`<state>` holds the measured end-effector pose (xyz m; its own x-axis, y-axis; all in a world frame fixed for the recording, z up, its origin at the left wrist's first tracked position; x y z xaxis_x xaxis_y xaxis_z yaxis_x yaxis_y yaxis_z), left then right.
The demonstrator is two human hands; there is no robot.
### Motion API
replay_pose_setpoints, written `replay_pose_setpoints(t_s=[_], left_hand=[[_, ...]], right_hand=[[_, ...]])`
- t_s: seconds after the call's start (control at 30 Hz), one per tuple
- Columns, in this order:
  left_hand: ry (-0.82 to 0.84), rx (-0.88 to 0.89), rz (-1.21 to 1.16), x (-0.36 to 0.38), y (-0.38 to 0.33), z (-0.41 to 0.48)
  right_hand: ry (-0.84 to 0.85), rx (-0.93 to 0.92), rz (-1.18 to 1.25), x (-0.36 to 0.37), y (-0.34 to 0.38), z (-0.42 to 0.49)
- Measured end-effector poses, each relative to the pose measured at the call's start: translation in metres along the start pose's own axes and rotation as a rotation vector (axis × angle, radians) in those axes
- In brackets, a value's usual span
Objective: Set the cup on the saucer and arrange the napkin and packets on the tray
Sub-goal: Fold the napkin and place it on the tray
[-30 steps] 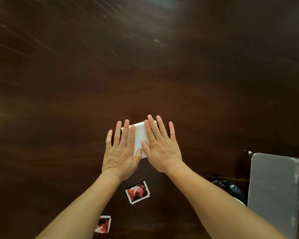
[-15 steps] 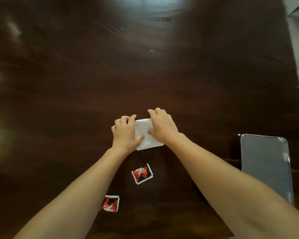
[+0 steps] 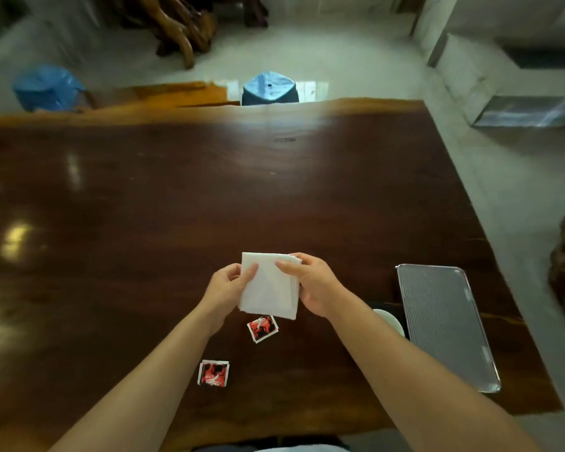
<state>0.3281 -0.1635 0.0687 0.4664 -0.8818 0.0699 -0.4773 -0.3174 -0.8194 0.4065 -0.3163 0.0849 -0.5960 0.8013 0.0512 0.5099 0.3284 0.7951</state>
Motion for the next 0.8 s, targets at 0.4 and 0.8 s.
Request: replay_pose_setpoints(t_s=[0.4,0.8], left_hand=[[0.051,0.119,0.011,0.059,0.016,-0.101],[0.343,-0.166,-0.259,0.069,0.052,-0.153]], right_hand=[[-0.234,0.054,0.021,-0.017,-0.053,-0.102],[-0.264,0.143,0.213,-0.008,-0.118,-0.194]])
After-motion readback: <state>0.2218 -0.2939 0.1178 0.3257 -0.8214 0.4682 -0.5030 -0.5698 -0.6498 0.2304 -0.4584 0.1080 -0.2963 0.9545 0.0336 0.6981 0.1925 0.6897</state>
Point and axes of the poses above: each hand's wrist, its own z-axis towards the middle knuckle, its own x-axis out of the palm, y = z × x, the point moved 9 cm from there along z, towards the middle knuckle, and after that the axes turned 14 degrees about -z, right-handed, at the moved point
